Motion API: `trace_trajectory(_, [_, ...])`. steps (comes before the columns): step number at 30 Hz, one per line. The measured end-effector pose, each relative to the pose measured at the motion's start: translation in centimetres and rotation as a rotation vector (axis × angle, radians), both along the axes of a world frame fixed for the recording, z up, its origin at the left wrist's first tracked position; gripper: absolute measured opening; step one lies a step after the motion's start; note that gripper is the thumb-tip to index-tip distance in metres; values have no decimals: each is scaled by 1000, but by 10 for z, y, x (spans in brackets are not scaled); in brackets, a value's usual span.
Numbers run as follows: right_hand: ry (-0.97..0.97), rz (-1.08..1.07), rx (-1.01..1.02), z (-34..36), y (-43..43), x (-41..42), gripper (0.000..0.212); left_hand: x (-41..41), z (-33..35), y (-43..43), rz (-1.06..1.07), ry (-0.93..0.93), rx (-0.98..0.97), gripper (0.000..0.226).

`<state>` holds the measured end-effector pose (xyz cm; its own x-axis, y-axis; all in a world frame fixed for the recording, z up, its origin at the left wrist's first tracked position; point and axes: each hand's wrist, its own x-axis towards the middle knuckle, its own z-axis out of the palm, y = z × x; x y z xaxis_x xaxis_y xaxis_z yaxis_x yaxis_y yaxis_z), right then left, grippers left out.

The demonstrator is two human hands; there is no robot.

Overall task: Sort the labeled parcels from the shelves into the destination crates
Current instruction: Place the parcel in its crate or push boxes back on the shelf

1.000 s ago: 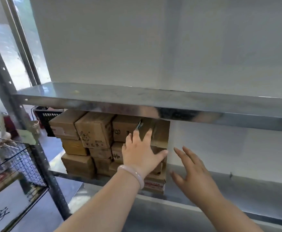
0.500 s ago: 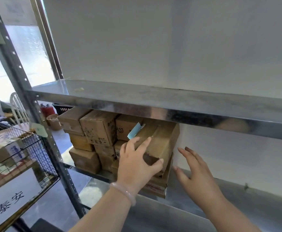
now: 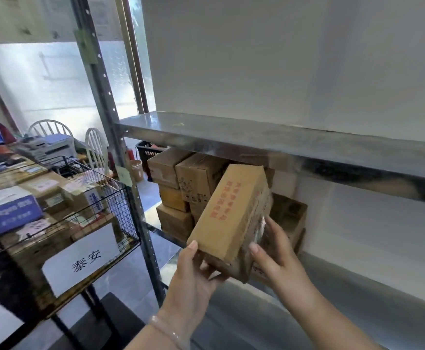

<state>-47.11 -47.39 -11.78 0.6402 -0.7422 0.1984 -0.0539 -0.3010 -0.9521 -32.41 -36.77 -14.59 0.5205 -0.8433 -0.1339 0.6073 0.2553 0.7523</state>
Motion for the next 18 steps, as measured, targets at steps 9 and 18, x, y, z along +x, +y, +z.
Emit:
trace_trajectory(9, [36,-37,-158,8,20,44,88,31,3,36,148,-321,161,38])
trace_trajectory(18, [-33,67,-263,1,32,71,84,53,23,63,183,-263,79,45])
